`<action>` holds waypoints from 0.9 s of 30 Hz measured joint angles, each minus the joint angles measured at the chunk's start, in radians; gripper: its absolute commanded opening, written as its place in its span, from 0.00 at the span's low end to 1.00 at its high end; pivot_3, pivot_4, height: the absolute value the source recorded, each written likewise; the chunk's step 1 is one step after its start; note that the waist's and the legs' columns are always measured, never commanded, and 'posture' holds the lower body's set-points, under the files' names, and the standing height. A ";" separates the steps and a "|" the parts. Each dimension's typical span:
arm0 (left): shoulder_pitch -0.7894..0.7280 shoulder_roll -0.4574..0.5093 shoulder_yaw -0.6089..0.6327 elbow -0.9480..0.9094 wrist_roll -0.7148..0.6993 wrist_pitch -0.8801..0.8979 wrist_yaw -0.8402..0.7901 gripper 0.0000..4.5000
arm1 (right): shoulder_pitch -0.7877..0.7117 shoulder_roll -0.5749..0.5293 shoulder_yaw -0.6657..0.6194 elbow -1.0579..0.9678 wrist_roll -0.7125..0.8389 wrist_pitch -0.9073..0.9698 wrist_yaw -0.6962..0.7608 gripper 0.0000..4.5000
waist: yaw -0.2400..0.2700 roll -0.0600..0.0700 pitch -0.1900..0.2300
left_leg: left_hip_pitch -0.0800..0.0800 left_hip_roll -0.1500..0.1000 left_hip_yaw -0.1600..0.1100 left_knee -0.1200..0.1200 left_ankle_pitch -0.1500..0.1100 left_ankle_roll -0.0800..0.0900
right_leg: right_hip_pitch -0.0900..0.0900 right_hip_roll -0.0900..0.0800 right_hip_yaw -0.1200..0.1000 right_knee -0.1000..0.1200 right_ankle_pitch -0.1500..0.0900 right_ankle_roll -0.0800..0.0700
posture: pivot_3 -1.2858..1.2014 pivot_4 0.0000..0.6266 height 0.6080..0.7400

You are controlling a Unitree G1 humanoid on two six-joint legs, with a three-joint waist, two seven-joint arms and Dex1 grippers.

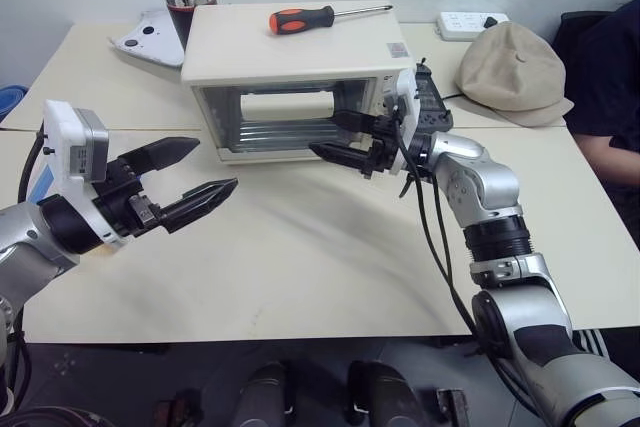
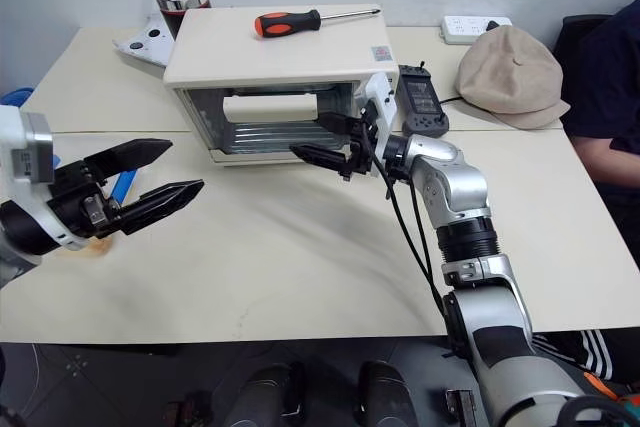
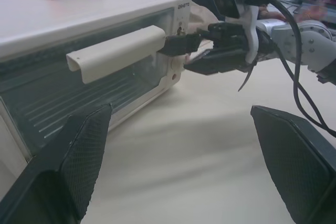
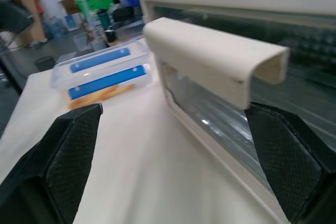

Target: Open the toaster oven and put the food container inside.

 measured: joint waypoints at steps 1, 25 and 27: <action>-0.001 0.000 -0.002 0.002 0.006 -0.004 0.000 1.00 | 0.004 0.000 0.000 -0.010 0.002 0.001 0.009 1.00 | -0.002 0.000 0.000 | 0.000 0.000 0.000 0.000 0.000 0.000 | 0.000 0.000 0.000 0.000 0.000 0.000 | 0.52 0.24 1.00; -0.489 -0.012 -0.630 0.645 0.704 -0.439 -0.410 0.00 | 0.318 -0.076 0.077 -0.322 0.015 0.035 0.074 1.00 | -0.005 -0.001 0.000 | 0.000 0.006 0.020 0.000 0.001 -0.001 | -0.013 0.013 0.014 0.007 0.000 0.000 | 0.52 0.24 1.00; -0.487 -0.016 -0.642 0.652 0.727 -0.449 -0.443 0.00 | 0.354 -0.108 0.071 -0.365 0.016 0.050 0.051 1.00 | -0.004 -0.001 0.000 | 0.000 0.006 0.020 0.001 0.000 -0.001 | -0.013 0.012 0.015 0.007 0.000 0.000 | 0.52 0.24 1.00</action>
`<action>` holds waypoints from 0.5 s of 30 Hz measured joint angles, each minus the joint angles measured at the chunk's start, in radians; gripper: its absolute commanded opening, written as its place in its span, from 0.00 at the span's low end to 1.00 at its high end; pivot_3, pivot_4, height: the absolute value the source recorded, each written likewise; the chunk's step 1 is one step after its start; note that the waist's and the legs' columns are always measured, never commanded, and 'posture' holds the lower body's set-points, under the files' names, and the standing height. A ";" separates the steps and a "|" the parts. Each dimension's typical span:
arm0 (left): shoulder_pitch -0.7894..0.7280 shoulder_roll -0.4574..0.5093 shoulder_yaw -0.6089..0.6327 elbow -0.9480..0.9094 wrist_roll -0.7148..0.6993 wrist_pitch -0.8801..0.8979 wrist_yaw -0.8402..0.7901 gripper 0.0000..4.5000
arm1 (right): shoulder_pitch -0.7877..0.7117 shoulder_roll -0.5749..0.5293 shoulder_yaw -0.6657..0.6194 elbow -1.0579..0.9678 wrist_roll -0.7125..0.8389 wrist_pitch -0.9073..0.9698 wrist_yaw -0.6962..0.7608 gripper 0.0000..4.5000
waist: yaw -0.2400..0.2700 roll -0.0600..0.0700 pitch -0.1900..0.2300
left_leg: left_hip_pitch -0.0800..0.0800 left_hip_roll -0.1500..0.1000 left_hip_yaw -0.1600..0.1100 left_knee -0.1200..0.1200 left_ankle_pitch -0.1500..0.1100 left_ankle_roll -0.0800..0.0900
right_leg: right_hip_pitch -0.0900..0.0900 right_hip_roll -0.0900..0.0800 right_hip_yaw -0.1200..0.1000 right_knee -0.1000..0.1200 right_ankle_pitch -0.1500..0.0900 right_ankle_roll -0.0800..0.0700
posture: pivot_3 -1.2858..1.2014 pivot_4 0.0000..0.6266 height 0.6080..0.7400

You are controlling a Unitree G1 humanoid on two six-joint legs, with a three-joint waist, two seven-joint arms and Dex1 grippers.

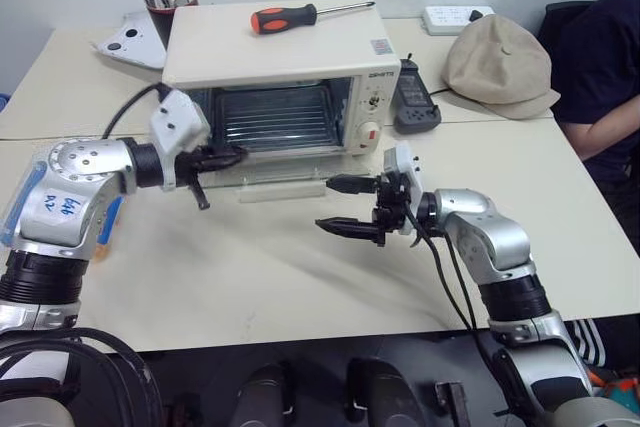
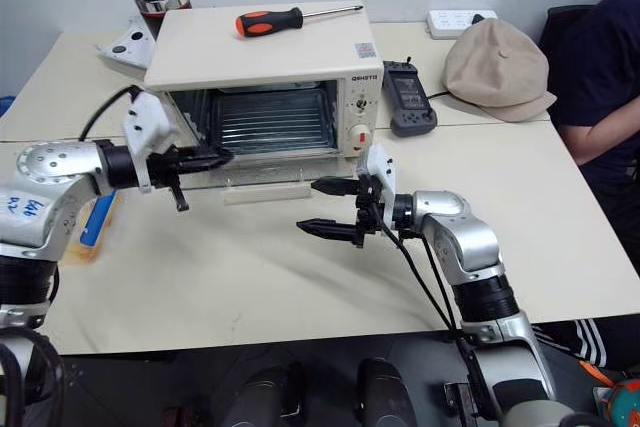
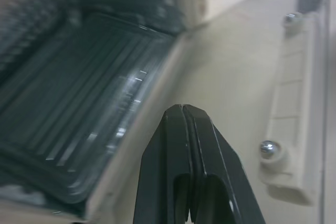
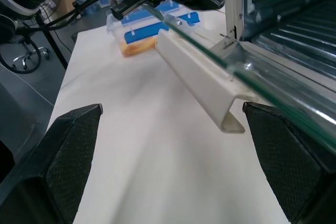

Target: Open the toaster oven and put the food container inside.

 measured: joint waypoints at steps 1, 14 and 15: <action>0.001 -0.001 -0.005 0.001 0.014 -0.006 -0.010 0.00 | 0.024 -0.027 -0.009 -0.029 0.001 0.008 -0.011 1.00 | 0.000 0.000 0.000 | 0.000 0.000 0.000 0.000 0.000 0.000 | 0.000 0.000 0.000 0.000 0.000 0.000 | 0.52 0.24 1.00; 0.369 0.063 0.076 -0.234 0.058 0.065 -0.018 0.00 | 0.187 -0.342 -0.250 -0.272 0.205 0.179 0.033 1.00 | -0.004 -0.001 0.000 | 0.003 0.008 0.000 0.003 -0.004 -0.002 | 0.001 0.000 0.004 -0.003 0.001 -0.005 | 0.52 0.24 1.00; 0.389 0.060 0.089 -0.250 0.059 0.074 -0.003 0.00 | 0.165 -0.342 -0.248 -0.272 0.214 0.181 0.033 1.00 | -0.002 -0.001 0.000 | 0.003 0.008 -0.001 0.003 -0.004 -0.001 | 0.001 0.000 0.004 -0.003 0.001 -0.006 | 0.52 0.24 1.00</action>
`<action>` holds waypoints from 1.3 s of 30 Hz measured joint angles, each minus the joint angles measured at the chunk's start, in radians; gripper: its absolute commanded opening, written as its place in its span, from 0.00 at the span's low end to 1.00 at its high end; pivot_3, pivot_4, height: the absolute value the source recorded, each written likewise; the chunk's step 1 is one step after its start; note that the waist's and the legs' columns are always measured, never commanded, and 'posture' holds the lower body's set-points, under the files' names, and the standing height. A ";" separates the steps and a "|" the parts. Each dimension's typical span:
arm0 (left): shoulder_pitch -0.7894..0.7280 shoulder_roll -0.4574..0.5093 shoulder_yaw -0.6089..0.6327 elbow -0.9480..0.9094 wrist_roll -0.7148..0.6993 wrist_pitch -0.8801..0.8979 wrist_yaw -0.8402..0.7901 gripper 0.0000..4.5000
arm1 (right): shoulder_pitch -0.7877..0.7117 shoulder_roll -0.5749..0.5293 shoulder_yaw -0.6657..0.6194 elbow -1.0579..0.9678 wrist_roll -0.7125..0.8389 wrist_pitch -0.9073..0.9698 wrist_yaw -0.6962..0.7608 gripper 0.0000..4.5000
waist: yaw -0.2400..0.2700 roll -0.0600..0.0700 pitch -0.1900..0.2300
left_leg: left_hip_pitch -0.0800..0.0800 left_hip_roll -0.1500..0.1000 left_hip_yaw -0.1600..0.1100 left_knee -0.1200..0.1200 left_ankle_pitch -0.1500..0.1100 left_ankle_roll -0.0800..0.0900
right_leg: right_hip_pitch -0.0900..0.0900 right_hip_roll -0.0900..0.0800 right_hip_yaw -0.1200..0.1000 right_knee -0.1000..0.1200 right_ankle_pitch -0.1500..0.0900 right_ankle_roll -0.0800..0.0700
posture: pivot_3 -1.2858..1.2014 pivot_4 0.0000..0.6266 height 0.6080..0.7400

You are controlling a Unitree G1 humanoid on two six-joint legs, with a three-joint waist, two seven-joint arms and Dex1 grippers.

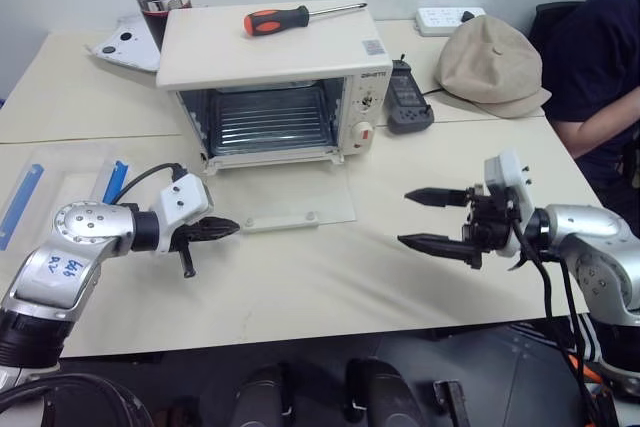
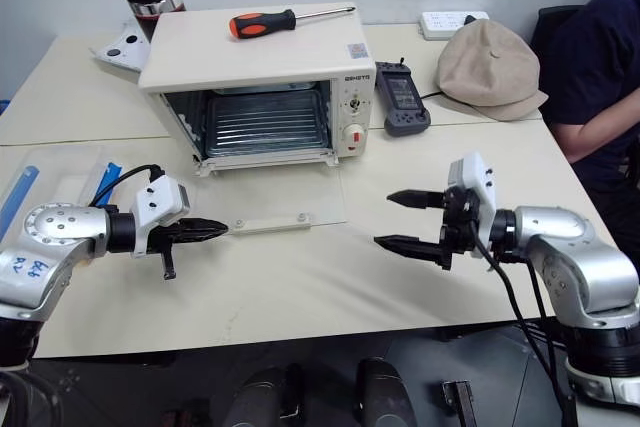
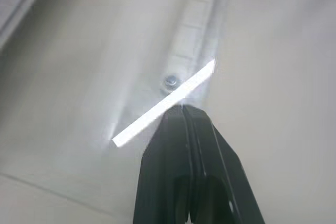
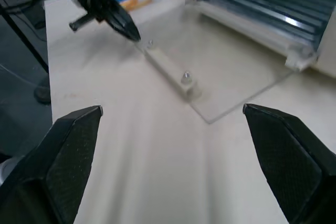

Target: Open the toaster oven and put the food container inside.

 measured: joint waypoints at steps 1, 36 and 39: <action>0.021 -0.002 0.015 -0.022 0.001 0.011 0.021 0.00 | -0.021 0.000 0.005 0.002 0.009 0.002 0.001 1.00 | 0.001 0.000 0.000 | 0.000 0.000 -0.001 0.000 0.000 0.000 | 0.000 0.000 0.000 0.000 0.000 -0.001 | 0.52 0.24 1.00; 0.511 -0.461 0.947 -0.432 -1.478 0.178 1.819 0.99 | -0.485 0.255 0.282 0.420 -0.126 -0.174 0.247 1.00 | 0.000 -0.004 -0.002 | -0.001 0.003 -0.005 0.011 -0.009 -0.001 | 0.005 -0.001 -0.002 -0.003 0.001 -0.003 | 0.52 0.24 1.00; 0.482 -0.389 0.883 -0.364 -1.560 0.095 1.978 0.99 | -0.448 0.251 0.261 0.387 -0.124 -0.156 0.215 1.00 | 0.000 -0.004 -0.003 | -0.001 0.002 -0.005 0.010 -0.008 -0.001 | 0.005 0.000 -0.002 -0.003 0.000 -0.003 | 0.52 0.24 1.00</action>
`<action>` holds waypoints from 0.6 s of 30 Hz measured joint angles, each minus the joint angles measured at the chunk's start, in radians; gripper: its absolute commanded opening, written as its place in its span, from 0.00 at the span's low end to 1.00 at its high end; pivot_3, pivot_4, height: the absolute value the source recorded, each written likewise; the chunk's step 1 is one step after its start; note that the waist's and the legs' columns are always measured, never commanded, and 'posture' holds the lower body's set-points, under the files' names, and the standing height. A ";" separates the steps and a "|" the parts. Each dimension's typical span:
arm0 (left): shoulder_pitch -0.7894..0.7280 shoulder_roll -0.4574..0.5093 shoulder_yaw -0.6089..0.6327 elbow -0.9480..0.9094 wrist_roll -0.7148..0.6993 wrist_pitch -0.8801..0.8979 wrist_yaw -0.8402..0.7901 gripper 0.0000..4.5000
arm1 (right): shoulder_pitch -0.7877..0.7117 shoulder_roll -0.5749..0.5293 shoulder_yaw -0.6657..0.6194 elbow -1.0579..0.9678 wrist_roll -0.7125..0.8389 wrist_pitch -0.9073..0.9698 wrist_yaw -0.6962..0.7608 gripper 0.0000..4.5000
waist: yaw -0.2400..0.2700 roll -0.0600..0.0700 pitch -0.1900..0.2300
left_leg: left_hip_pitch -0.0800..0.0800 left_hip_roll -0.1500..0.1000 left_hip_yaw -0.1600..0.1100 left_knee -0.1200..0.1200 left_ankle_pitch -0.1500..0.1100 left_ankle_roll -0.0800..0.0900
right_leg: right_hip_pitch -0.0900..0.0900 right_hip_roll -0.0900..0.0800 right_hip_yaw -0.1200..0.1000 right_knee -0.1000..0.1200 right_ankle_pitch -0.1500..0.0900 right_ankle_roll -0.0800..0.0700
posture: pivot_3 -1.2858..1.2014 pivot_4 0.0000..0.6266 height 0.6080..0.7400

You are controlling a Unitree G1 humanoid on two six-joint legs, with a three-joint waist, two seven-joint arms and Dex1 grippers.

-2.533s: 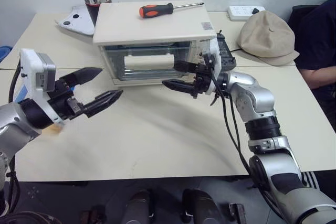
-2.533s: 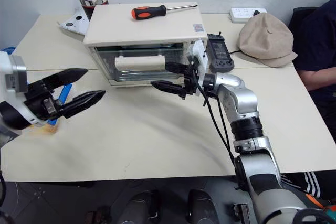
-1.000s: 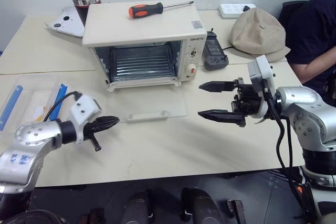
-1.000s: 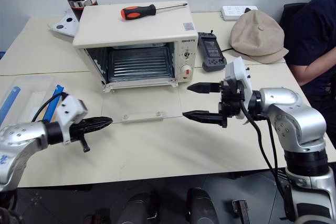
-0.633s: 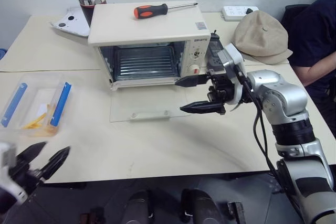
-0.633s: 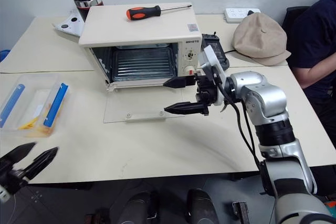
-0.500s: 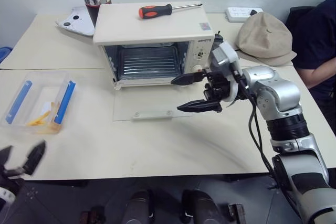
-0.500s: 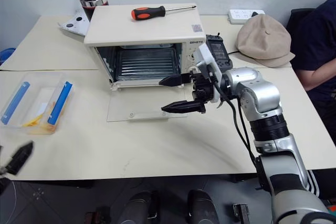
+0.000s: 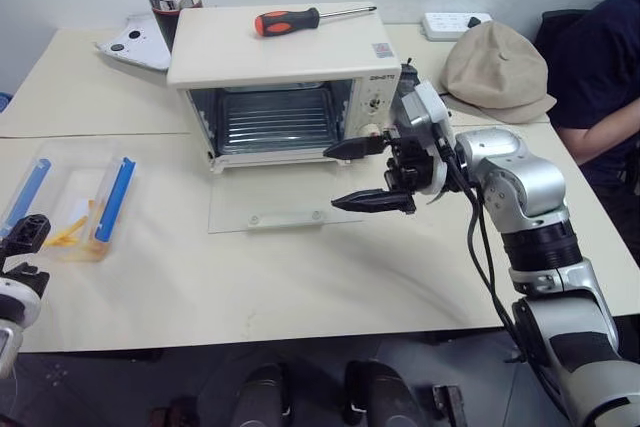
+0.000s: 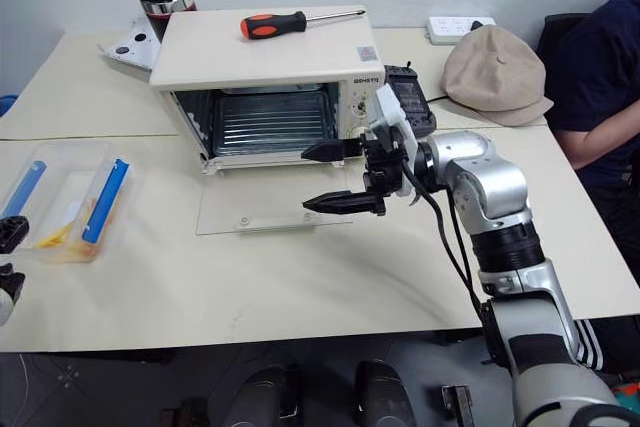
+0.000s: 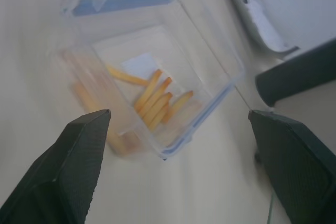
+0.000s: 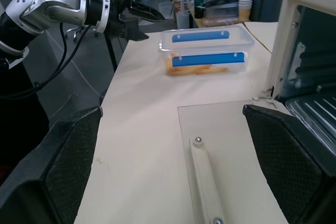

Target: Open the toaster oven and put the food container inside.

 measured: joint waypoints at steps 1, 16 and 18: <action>-0.005 0.019 -0.022 0.024 -0.016 -0.021 0.048 0.99 | 0.015 -0.002 -0.008 -0.015 0.001 0.003 -0.011 1.00 | 0.000 0.000 0.000 | 0.000 0.000 0.000 0.000 0.000 0.000 | 0.000 0.000 0.000 -0.001 0.000 0.000 | 0.52 0.24 1.00; -0.285 0.212 -0.255 0.456 0.020 -0.055 0.230 0.73 | 0.108 -0.039 -0.078 -0.153 0.039 0.066 -0.138 1.00 | 0.000 0.000 0.000 | -0.001 0.000 0.003 -0.001 0.001 -0.001 | -0.002 0.003 0.001 0.000 0.000 0.000 | 0.52 0.24 1.00; -0.299 0.212 -0.256 0.473 0.043 -0.055 0.240 0.60 | 0.113 -0.045 -0.086 -0.163 0.042 0.067 -0.145 1.00 | 0.000 0.000 0.000 | -0.001 0.000 0.003 -0.001 0.001 -0.001 | -0.002 0.003 0.001 0.000 0.000 0.000 | 0.52 0.24 1.00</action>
